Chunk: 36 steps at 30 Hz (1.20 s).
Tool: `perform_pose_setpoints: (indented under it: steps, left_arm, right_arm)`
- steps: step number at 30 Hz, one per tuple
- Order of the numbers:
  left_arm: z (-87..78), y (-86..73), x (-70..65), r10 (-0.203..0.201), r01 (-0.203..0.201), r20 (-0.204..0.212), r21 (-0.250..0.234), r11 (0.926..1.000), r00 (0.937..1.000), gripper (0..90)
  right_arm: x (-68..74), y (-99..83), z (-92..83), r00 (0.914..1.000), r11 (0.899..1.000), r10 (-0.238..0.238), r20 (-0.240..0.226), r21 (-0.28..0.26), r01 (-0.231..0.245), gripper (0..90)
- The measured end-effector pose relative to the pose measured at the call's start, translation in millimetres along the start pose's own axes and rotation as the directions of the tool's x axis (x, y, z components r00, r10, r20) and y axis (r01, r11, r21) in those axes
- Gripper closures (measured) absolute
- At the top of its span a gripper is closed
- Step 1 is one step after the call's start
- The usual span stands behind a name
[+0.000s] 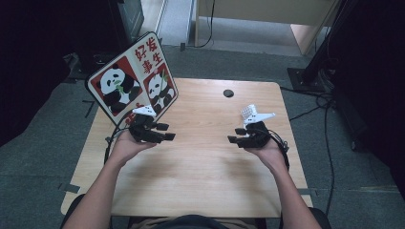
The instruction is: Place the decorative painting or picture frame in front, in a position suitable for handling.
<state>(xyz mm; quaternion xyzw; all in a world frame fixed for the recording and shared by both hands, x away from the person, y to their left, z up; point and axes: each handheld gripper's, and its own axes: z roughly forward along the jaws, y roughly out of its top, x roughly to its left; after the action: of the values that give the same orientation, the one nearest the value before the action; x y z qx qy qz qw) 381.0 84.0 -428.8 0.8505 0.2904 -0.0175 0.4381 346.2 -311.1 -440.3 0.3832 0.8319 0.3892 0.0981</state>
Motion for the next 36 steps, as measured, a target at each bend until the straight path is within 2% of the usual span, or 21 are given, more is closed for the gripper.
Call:
perform_pose_setpoints:
  steps: [2,3,5,7,12,15,21,27,32,36]
  left_arm:
    - [-0.2,-0.2,0.4,0.001,-0.001,0.003,-0.003,1.0,1.0,38.9]
    - [-0.2,-0.8,1.9,-0.008,0.008,0.031,-0.012,0.9999,0.9995,38.9]
    - [-0.2,-1.0,2.7,-0.01,0.01,0.037,-0.012,0.9999,0.9993,38.9]
    - [0.2,-1.1,2.8,-0.01,0.01,0.029,-0.012,0.9999,0.9995,38.4]
    - [0.5,-1.3,2.9,-0.007,0.007,0.02,-0.001,1.0,0.9998,37.8]
    - [0.7,-2.7,3.6,0.004,-0.004,0.016,0.004,1.0,0.9999,38.6]
    - [0.3,-4.6,5.1,0.004,-0.004,0.004,0.014,0.9999,1.0,37.8]
    - [-2.5,-4.7,6.4,-0.002,0.002,0.001,0.002,1.0,1.0,37.8]
    - [-2.4,-5.9,6.9,-0.016,0.015,0.011,0.022,0.9996,0.9998,37.1]
    - [-2.4,-5.7,5.3,-0.009,0.008,0.011,0.026,0.9996,0.9999,36.6]
  right_arm:
    - [-0.8,-0.1,0.9,1.0,1.0,0.007,-0.004,0.008,-0.007,47.5]
    - [-1.1,0.0,1.2,0.9999,1.0,0.017,-0.003,0.013,-0.017,46.9]
    - [-2.2,0.4,1.6,0.9995,0.999,0.028,-0.011,0.018,-0.028,46.9]
    - [-2.8,1.2,2.1,0.9991,0.999,0.039,-0.019,0.012,-0.038,47.6]
    - [-0.6,-0.2,3.9,0.9998,1.0,0.004,-0.022,0.019,-0.004,49.3]
    - [-0.3,-0.4,5.0,0.9995,1.0,0.014,-0.029,0.023,-0.014,50.5]
    - [1.7,0.1,7.5,0.9997,0.999,-0.005,-0.026,0.034,0.006,50.8]
    - [-1.2,0.1,6.1,0.9998,0.999,0.01,-0.02,0.031,-0.009,48.1]
    - [-4.3,0.4,4.1,0.9993,0.999,0.029,-0.022,0.021,-0.029,48.8]
    - [-4.3,0.8,4.8,0.9993,0.999,0.031,-0.022,0.03,-0.031,48.6]
